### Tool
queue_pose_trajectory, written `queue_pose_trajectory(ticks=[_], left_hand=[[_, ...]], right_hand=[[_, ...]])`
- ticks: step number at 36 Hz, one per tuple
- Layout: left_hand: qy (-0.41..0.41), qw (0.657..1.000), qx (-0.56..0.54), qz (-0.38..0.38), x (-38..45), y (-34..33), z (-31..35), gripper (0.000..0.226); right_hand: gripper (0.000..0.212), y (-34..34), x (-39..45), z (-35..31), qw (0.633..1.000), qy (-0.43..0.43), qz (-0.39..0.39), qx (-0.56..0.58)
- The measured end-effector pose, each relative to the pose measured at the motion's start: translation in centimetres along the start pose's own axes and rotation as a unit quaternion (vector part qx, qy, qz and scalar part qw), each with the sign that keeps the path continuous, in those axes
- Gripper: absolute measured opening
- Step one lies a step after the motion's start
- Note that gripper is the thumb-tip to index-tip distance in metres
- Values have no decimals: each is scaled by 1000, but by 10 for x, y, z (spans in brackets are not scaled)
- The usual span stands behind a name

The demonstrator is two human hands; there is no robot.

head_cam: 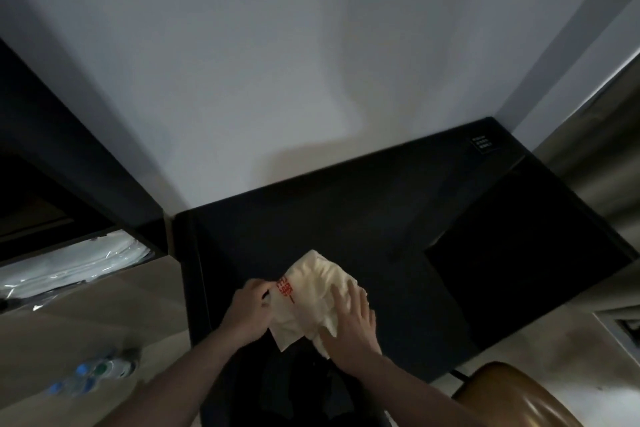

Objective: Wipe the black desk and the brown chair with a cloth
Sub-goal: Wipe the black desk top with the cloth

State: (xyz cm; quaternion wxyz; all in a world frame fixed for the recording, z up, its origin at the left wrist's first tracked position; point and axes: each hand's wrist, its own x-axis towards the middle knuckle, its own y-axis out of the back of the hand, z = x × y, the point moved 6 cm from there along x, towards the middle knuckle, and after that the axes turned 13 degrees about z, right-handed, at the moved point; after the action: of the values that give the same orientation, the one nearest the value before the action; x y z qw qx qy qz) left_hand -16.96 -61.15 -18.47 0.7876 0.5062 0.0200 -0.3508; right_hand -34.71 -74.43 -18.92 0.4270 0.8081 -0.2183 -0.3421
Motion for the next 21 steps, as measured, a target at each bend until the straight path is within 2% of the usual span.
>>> queue_pose_trajectory(ticks=[6,9,15,21], left_hand=[[21,999,28,19,-20,26,-52,53],[21,999,26,37,-24,34,-61,54],[6,999,17,35,-20,31,-45,53],[3,1000,21,17,-5,13,-3,53]], right_hand=[[96,-32,18,-56,998,-1,-48,-43],[103,-40,23,-64,995,-33,-84,-40],[103,-37,40,-36,990,-61,-90,-93],[97,-9,63,5,991,-31,-90,-98]])
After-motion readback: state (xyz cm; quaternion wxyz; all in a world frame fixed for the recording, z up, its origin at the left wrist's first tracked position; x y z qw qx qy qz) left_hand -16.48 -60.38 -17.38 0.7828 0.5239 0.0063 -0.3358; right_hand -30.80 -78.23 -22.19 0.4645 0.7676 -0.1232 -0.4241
